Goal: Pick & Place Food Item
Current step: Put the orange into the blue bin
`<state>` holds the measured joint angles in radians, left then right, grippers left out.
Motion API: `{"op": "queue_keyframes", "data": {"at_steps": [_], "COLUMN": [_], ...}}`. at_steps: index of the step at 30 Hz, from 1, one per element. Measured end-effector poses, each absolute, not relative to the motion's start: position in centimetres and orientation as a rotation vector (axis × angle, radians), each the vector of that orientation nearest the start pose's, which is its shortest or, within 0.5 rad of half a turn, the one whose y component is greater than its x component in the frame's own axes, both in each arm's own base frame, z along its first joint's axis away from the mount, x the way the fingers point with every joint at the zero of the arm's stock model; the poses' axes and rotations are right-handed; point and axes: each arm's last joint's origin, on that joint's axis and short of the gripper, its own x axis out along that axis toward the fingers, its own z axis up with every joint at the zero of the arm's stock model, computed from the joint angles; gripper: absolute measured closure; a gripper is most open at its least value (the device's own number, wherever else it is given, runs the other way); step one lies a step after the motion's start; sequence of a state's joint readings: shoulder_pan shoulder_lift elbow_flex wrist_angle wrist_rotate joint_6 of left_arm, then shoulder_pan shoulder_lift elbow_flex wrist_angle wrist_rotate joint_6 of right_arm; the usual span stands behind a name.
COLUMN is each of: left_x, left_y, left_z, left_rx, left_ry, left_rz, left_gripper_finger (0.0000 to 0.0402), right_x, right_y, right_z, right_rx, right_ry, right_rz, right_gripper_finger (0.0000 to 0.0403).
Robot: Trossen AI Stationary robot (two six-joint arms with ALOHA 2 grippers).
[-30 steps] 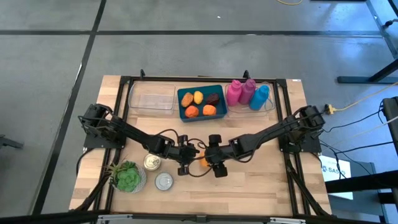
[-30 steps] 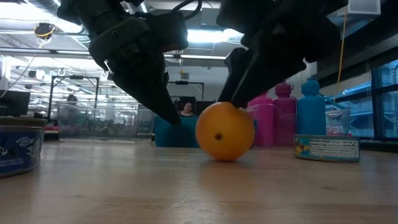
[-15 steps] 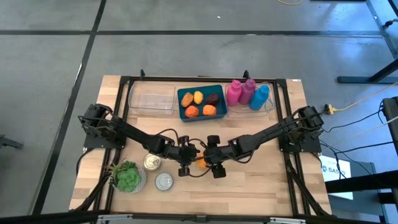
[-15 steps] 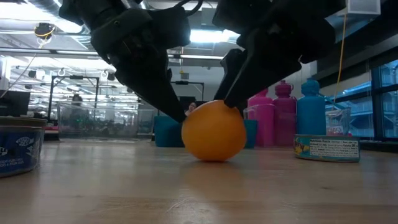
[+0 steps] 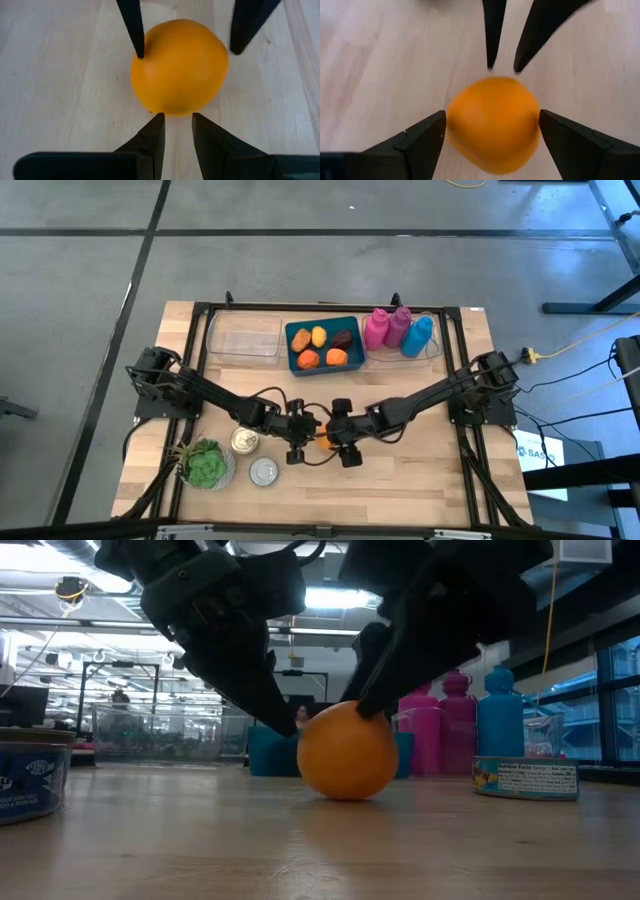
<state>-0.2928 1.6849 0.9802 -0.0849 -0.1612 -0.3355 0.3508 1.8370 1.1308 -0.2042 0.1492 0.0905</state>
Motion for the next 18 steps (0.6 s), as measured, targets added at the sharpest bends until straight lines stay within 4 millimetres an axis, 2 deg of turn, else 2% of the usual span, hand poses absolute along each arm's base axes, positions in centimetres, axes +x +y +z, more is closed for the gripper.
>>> {"op": "queue_keyframes", "data": {"at_steps": [6, 18], "left_x": [33.0, 33.0], "left_y": [-9.5, -9.7], "left_z": [18.4, 18.4], "left_rx": [-0.143, -0.137], "left_ry": [0.779, 0.786], "left_rz": [0.0, -0.016], "left_gripper_finger": [0.0313, 0.0313], "right_x": [35.9, 36.1], "right_y": [12.9, 12.9], "right_z": [15.9, 15.4], "right_rx": [-0.13, -0.095], "right_ry": [0.875, 0.874], "right_rz": [0.158, 0.127], "right_gripper_finger": [0.0084, 0.0084]}}
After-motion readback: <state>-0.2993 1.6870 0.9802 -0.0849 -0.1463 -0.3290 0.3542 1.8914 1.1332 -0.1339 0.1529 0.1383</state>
